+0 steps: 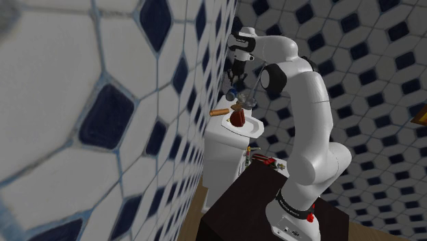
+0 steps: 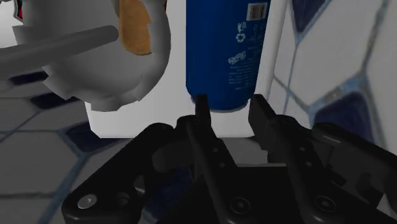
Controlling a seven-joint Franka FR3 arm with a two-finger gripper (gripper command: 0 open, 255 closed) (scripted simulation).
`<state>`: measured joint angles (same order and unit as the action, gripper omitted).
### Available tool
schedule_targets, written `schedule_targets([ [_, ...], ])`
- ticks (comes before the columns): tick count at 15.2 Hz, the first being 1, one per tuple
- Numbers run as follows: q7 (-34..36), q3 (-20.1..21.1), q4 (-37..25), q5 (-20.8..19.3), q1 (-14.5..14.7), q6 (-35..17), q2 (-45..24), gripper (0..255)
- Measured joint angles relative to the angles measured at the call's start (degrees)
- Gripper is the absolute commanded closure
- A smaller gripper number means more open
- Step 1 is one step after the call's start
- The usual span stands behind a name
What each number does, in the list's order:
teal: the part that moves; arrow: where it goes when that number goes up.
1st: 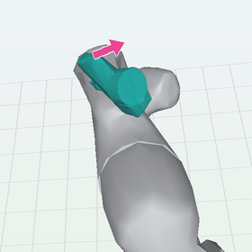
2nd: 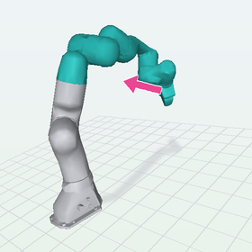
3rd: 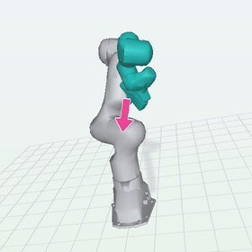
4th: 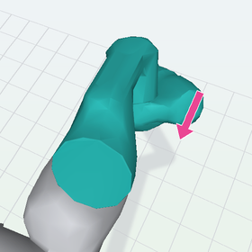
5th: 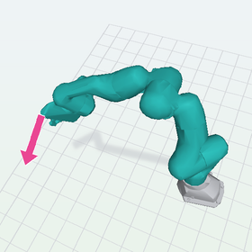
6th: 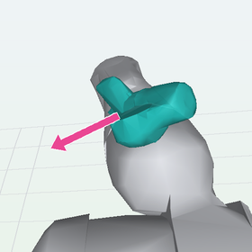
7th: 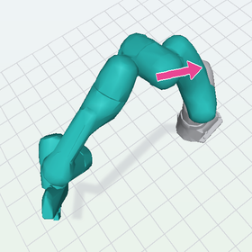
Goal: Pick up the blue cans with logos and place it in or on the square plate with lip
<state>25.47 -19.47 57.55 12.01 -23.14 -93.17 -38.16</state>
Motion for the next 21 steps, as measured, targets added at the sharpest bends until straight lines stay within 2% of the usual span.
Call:
schedule_targets([
  [4,0.4,-1.4,19.4,-2.9,4.6,-7.0,12.5,255],
  [5,0.4,-1.4,19.5,-2.9,4.6,-7.0,12.7,0],
  [7,2.0,-1.5,19.8,-3.0,5.1,-7.6,12.3,0],
  [12,15.4,-2.8,21.5,-3.4,8.2,-12.0,8.8,0],
  [21,16.5,-2.6,25.5,-3.0,8.9,-17.8,8.2,0],
])
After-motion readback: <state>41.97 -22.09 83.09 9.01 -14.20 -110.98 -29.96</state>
